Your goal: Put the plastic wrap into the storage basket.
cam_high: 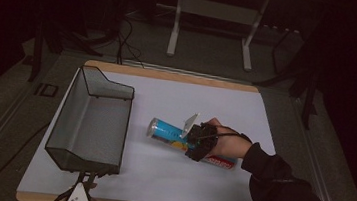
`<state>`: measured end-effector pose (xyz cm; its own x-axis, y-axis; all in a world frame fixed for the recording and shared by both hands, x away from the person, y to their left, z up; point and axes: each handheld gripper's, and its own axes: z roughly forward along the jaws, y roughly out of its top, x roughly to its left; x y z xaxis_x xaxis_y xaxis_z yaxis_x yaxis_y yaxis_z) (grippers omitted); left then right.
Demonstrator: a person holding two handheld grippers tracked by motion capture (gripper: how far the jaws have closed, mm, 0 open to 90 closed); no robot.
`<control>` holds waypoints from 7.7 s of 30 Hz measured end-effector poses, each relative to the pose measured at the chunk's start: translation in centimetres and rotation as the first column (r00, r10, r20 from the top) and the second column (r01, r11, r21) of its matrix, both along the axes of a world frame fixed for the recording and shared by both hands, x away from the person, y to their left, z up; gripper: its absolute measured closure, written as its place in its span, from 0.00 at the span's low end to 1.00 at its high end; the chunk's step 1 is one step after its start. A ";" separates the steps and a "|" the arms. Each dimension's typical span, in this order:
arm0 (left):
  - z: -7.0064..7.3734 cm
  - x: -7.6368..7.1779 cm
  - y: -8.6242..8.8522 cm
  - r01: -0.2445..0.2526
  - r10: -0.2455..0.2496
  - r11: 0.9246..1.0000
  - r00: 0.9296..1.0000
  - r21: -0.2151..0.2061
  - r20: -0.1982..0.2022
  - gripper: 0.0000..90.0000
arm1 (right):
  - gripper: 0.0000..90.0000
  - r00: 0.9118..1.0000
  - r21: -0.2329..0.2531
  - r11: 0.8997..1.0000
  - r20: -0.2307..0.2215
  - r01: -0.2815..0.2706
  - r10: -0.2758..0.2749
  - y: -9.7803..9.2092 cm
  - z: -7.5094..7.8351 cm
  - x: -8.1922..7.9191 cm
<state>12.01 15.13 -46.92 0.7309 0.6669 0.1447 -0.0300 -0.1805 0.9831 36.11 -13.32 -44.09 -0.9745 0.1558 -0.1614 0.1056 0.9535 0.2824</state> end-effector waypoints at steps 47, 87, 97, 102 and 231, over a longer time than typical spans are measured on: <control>0.1 0.0 0.1 -0.007 0.007 1.000 1.000 -0.003 0.010 0.04 | 0.35 0.915 0.680 0.618 -0.228 0.395 -0.334 10.4 12.4 1.3; 0.1 -0.2 0.2 -0.023 0.023 1.000 1.000 0.005 0.008 0.04 | 0.35 0.703 0.486 0.513 -0.555 0.708 -0.444 19.8 2.7 2.2; 0.1 -0.1 0.1 -0.024 0.023 1.000 1.000 0.007 0.005 0.04 | 0.35 0.648 0.423 0.494 -0.563 0.759 -0.513 20.4 0.9 2.5; 0.1 -0.2 0.2 -0.020 0.020 1.000 1.000 0.010 0.008 0.04 | 0.35 0.605 0.425 0.431 -0.556 0.796 -0.569 21.2 -0.4 3.0; -0.4 0.4 -0.8 -0.015 0.017 0.998 1.000 0.067 -0.021 0.04 | 0.15 0.795 0.668 0.552 -0.099 0.499 -0.599 -14.6 -1.9 -12.1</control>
<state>12.45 14.38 -47.34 0.7235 0.6680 0.1741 -0.0055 -0.2466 0.9691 24.05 -27.90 -45.94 -0.6412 0.7630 0.0813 0.4622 0.2996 0.8346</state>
